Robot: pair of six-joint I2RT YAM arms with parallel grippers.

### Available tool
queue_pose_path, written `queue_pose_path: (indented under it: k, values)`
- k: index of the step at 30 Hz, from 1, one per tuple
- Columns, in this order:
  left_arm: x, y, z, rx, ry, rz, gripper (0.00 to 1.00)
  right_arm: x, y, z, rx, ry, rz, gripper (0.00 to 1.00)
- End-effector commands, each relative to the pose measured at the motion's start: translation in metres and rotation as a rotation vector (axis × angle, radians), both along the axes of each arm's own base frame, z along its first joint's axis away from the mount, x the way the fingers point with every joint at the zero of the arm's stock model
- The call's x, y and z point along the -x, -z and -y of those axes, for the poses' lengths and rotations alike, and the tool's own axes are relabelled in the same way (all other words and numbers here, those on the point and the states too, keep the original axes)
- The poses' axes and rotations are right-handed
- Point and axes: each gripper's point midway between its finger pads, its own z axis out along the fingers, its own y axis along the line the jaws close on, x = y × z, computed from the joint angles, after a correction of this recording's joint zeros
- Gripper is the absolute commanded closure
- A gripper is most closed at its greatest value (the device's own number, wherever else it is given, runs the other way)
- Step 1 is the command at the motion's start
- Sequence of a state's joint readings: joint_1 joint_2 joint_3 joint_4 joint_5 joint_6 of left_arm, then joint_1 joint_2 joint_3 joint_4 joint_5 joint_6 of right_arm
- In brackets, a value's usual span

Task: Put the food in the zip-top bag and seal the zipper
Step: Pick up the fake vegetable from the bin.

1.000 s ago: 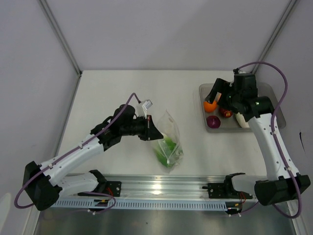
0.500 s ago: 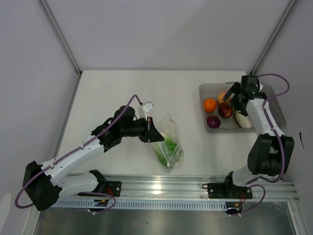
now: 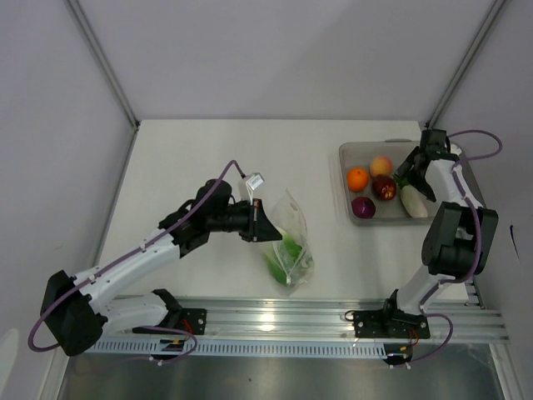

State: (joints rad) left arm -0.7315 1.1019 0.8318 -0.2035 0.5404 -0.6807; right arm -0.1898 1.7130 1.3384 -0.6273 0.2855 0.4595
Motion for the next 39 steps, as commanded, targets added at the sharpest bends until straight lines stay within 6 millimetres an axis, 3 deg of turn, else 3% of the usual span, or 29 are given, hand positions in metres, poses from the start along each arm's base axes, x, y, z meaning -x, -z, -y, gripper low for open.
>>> queue_pose_path:
  k: [1, 6, 12, 21, 27, 32, 35, 36, 39]
  values:
    - [0.000, -0.005, 0.005, 0.040, 0.032, 0.005, 0.99, 0.006, -0.001, 0.021, 0.057, 0.004, -0.058, 0.01]
    - [0.002, -0.004, 0.007, 0.050, 0.043, -0.007, 1.00, 0.013, 0.021, 0.024, 0.071, -0.058, -0.160, 0.01]
    - [0.002, -0.003, 0.007, 0.049, 0.046, -0.010, 0.99, 0.008, 0.027, 0.016, 0.033, -0.134, -0.160, 0.01]
    - [0.002, -0.002, 0.007, 0.046, 0.046, -0.015, 0.99, 0.000, 0.046, 0.023, 0.018, -0.152, -0.212, 0.01]
    - [0.002, -0.001, 0.005, 0.042, 0.041, -0.015, 0.99, 0.000, 0.060, 0.024, -0.007, -0.146, -0.241, 0.07]
    - [0.002, -0.002, 0.004, 0.044, 0.039, -0.018, 0.99, -0.001, 0.063, 0.015, -0.049, -0.169, -0.229, 0.23]
    - [0.002, -0.002, 0.004, 0.048, 0.039, -0.021, 0.99, -0.002, 0.059, 0.017, -0.040, -0.160, -0.224, 0.41]
    - [0.003, -0.003, 0.005, 0.051, 0.040, -0.019, 0.99, -0.003, 0.056, 0.018, -0.036, -0.155, -0.216, 0.56]
    - [0.003, -0.004, 0.004, 0.051, 0.037, -0.019, 0.99, -0.006, 0.039, 0.021, -0.014, -0.139, -0.185, 0.79]
